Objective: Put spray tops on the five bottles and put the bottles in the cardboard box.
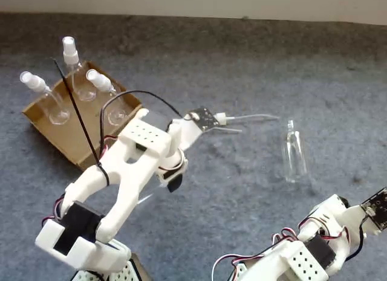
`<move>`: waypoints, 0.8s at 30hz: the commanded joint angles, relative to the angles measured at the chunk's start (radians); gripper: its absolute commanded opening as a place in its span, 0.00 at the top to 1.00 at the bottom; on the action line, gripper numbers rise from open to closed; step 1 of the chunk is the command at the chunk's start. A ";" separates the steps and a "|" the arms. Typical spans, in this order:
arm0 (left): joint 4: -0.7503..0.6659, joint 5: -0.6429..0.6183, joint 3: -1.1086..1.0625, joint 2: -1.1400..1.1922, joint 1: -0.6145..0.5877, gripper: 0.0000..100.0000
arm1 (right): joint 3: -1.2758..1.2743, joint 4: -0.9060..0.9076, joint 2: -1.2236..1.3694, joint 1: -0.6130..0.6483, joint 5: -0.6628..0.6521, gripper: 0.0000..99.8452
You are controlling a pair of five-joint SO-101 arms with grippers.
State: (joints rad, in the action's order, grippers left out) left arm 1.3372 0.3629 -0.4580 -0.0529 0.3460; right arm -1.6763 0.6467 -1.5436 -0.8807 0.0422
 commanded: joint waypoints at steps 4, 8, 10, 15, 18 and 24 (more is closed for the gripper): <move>-0.120 0.012 -0.039 -0.061 -0.096 0.95 | -0.136 0.008 -0.004 0.004 0.000 0.99; -0.118 0.012 -0.042 -0.059 -0.160 0.95 | -0.136 0.008 -0.004 0.004 0.000 0.99; -0.118 0.012 -0.059 -0.062 -0.186 0.95 | -0.136 0.008 -0.004 0.005 0.000 0.99; -0.124 0.014 -0.124 -0.062 -0.197 0.95 | -0.136 0.008 -0.004 0.008 0.000 0.99; -0.124 0.014 -0.137 -0.062 -0.194 0.95 | -0.136 0.008 -0.004 0.008 0.000 0.99; -0.118 0.014 -0.154 -0.185 -0.193 0.95 | -0.136 0.008 -0.004 0.010 0.000 0.99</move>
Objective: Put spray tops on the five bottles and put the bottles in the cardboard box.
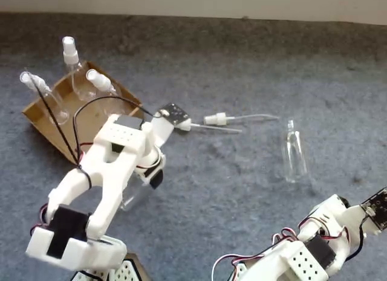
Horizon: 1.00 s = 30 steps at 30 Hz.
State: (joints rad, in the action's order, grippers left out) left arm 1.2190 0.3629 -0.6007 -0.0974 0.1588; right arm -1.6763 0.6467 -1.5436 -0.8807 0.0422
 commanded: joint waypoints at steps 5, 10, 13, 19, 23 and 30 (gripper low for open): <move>-0.009 0.014 -0.140 -0.360 -0.004 0.95 | -0.136 0.008 -0.005 0.010 0.000 0.99; -0.203 0.008 -0.269 -0.456 -0.005 0.95 | -0.133 0.008 -0.007 0.010 0.000 0.99; -0.299 0.006 -0.309 -0.424 -0.005 0.95 | -0.133 0.008 -0.004 0.010 0.000 0.99; -0.315 0.008 -0.245 -0.262 -0.013 0.87 | -0.133 0.008 -0.004 0.010 0.000 0.99; -0.315 0.011 -0.171 -0.150 -0.008 0.81 | -0.133 0.025 -0.007 0.010 0.000 0.99; -0.302 0.012 -0.120 -0.099 -0.015 0.73 | -0.133 0.045 -0.010 0.010 0.000 0.99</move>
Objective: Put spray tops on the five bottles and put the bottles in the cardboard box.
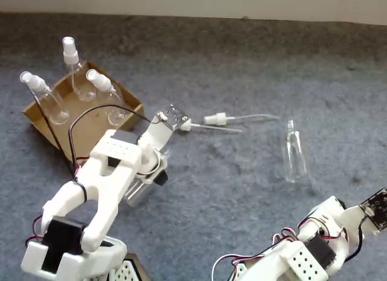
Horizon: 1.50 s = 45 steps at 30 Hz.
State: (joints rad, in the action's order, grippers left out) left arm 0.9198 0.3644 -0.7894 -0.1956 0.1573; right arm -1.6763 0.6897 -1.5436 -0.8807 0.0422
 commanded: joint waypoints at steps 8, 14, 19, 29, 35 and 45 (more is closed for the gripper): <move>0.226 0.012 0.239 0.010 -0.004 0.72 | -0.133 0.002 -0.010 0.010 0.000 0.99; 0.258 0.144 0.234 0.012 -0.012 0.72 | -0.133 0.002 -0.010 0.010 0.000 0.99; 0.256 0.183 0.200 0.012 -0.010 0.72 | -0.133 0.004 -0.010 0.010 0.000 0.99; 0.256 0.249 0.206 0.111 -0.002 0.72 | -0.133 0.004 -0.010 0.010 0.000 0.99; 0.262 0.252 0.265 0.174 -0.010 0.72 | -0.133 0.005 -0.010 0.010 0.000 0.99; 0.256 0.253 0.278 0.183 0.041 0.88 | -0.133 0.005 -0.010 0.010 0.000 0.99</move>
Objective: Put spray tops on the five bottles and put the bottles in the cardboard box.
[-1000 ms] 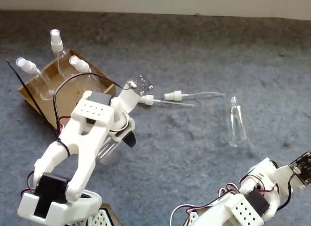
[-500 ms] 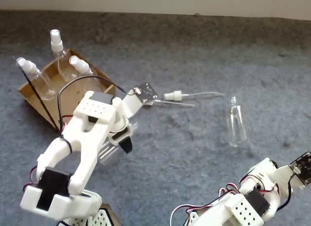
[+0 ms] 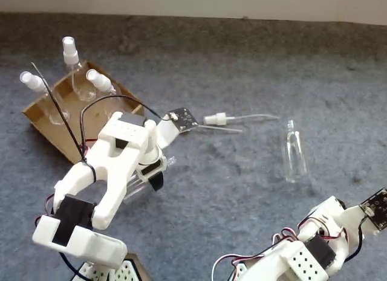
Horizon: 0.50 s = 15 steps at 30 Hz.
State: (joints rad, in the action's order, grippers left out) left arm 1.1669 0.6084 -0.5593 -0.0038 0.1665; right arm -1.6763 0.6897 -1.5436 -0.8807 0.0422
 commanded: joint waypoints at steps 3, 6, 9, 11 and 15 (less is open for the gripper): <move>0.011 0.009 0.048 -0.016 0.031 0.87 | -0.133 0.005 -0.010 0.010 0.000 0.99; 0.017 0.009 0.054 -0.024 0.031 0.86 | -0.133 0.005 -0.010 0.010 0.000 0.99; 0.026 0.005 0.091 -0.079 0.031 0.87 | -0.133 0.005 -0.010 0.010 0.000 0.99; 0.075 0.003 0.114 -0.145 0.031 0.87 | -0.133 0.004 -0.010 0.010 0.000 0.99; 0.133 0.003 0.127 -0.318 0.038 0.86 | -0.133 0.001 -0.010 0.010 0.000 0.99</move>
State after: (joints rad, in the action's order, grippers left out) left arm 1.2467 0.6099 -0.4887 -0.1343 0.1834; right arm -1.6763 0.6897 -1.5436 -0.8807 0.0422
